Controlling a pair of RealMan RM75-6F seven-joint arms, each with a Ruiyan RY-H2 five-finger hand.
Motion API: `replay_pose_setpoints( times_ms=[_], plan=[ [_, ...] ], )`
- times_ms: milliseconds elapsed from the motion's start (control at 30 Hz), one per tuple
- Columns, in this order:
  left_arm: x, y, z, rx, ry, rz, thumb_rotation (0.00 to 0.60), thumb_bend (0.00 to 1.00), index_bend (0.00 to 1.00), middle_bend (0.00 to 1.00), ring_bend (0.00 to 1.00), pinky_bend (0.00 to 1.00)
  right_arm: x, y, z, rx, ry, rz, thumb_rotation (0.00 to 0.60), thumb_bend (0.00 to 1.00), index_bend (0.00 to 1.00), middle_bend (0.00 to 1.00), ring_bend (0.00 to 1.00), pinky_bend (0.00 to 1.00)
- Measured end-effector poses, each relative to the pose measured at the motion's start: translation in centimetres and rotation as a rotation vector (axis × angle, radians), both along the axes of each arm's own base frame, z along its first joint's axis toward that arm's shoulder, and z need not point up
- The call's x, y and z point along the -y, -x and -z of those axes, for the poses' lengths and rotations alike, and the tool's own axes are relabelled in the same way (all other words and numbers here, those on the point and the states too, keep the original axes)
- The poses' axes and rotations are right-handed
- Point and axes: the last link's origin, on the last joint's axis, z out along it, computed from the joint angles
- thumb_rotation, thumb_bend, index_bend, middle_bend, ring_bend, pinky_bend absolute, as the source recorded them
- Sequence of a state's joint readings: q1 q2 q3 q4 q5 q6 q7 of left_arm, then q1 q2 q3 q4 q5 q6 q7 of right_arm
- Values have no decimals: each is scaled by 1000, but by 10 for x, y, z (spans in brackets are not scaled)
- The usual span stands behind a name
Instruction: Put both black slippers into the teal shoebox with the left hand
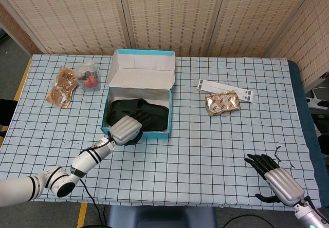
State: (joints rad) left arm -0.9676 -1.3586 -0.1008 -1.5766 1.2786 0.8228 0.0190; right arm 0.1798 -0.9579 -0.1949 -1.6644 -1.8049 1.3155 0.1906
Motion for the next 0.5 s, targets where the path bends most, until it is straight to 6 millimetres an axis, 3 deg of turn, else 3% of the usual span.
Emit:
replay_pose_setpoints(
  times_ms=[167, 267, 500],
  plan=[
    [13, 8, -21, 41, -23, 17, 600, 605, 0, 0, 0, 34, 0, 1, -1, -3, 4, -1, 600, 75, 0, 0, 0, 0],
    [28, 30, -40, 65, -66, 6, 600, 541, 0, 0, 0, 32, 0, 1, 1, -11, -3, 1, 600, 74, 0, 0, 0, 0],
    [96, 136, -85, 55, -276, -221, 600, 479, 0, 0, 0, 6, 3, 2, 4, -30, 37, -3, 600, 75, 0, 0, 0, 0]
  ],
)
